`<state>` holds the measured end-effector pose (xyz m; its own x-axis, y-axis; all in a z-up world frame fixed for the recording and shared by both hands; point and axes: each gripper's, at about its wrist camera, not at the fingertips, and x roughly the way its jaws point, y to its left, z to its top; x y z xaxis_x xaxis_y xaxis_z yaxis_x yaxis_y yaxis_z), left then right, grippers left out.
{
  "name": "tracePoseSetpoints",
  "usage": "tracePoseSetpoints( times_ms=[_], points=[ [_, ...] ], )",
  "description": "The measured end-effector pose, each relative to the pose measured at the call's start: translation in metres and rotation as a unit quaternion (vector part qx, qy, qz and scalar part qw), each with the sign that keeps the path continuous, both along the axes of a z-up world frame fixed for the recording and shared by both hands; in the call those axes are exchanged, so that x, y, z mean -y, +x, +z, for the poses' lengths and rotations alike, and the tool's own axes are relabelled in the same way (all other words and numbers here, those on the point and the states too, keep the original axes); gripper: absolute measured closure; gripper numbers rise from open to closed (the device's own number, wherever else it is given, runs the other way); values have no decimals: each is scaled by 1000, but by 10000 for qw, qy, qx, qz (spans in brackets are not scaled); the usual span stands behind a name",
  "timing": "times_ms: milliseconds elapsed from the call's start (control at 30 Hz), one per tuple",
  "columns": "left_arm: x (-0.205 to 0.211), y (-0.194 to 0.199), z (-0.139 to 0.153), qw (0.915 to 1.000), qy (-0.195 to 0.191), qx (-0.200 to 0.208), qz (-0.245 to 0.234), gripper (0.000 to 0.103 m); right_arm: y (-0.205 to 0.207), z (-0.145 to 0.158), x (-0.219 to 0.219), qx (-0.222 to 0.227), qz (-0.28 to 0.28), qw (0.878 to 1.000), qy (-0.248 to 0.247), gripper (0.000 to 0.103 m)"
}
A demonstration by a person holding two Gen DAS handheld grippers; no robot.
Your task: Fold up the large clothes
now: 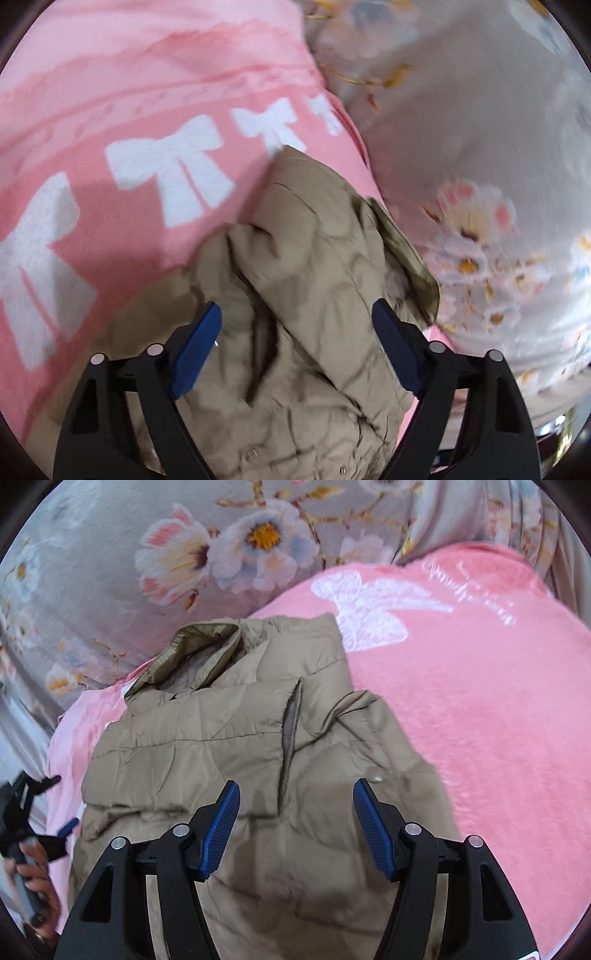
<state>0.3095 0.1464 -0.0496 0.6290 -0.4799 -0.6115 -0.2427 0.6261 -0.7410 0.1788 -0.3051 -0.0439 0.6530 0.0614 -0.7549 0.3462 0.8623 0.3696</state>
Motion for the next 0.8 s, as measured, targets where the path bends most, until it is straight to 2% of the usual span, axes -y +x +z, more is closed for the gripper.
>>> tracePoseSetpoints(
  times_ms=[133, 233, 300, 333, 367, 400, 433, 467, 500, 533, 567, 633, 700, 733, 800],
  points=[
    [-4, 17, -16, 9998, -98, -115, 127, 25, 18, -8, -7, -127, 84, 9999, -81, 40],
    [-3, 27, -21, 9999, -118, -100, 79, 30, 27, -12, -12, -143, 155, 9998, -39, 41],
    [-1, 35, -22, 9999, -136, -88, 32, 32, 34, -11, -15, -130, 217, 9997, -63, 61],
    [-1, 38, -24, 9998, -132, -112, 9, 35, 39, -10, -18, -152, 327, 9993, -58, 87],
    [1, 43, -26, 9998, -86, -169, -8, 41, 44, -7, -20, -169, 391, 9990, -122, 98],
    [3, 48, -28, 9997, 13, -249, -24, 43, 46, -2, -20, -113, 419, 9989, -166, 99],
    [5, 51, -28, 9995, 103, -289, -41, 50, 48, 9, -20, 49, 462, 9986, -236, 100],
    [6, 54, -28, 9992, 226, -330, -41, 59, 49, 27, -19, 289, 473, 9978, -375, 101],
    [6, 55, -26, 9986, 371, -370, -74, 62, 48, 44, -17, 542, 451, 9965, -452, 102],
    [6, 54, -24, 9983, 460, -363, -72, 72, 47, 57, -14, 756, 430, 9951, -474, 102],
    [6, 51, -20, 9982, 520, -286, -78, 78, 43, 75, -11, 1027, 397, 9926, -507, 102],
    [6, 43, -10, 9981, 607, -68, -75, 83, 39, 95, -7, 1307, 330, 9886, -670, 103],
    [13, 34, -2, 9951, 987, 66, -75, 88, 45, 90, -8, 1157, 308, 9881, -961, 103],
    [17, 32, -1, 9929, 1185, 94, -73, 90, 52, 74, -9, 862, 274, 9890, -1171, 103],
    [27, 31, -5, 9854, 1700, 31, -91, 91, 68, 32, -8, 191, 277, 9922, -1199, 103]
  ],
)
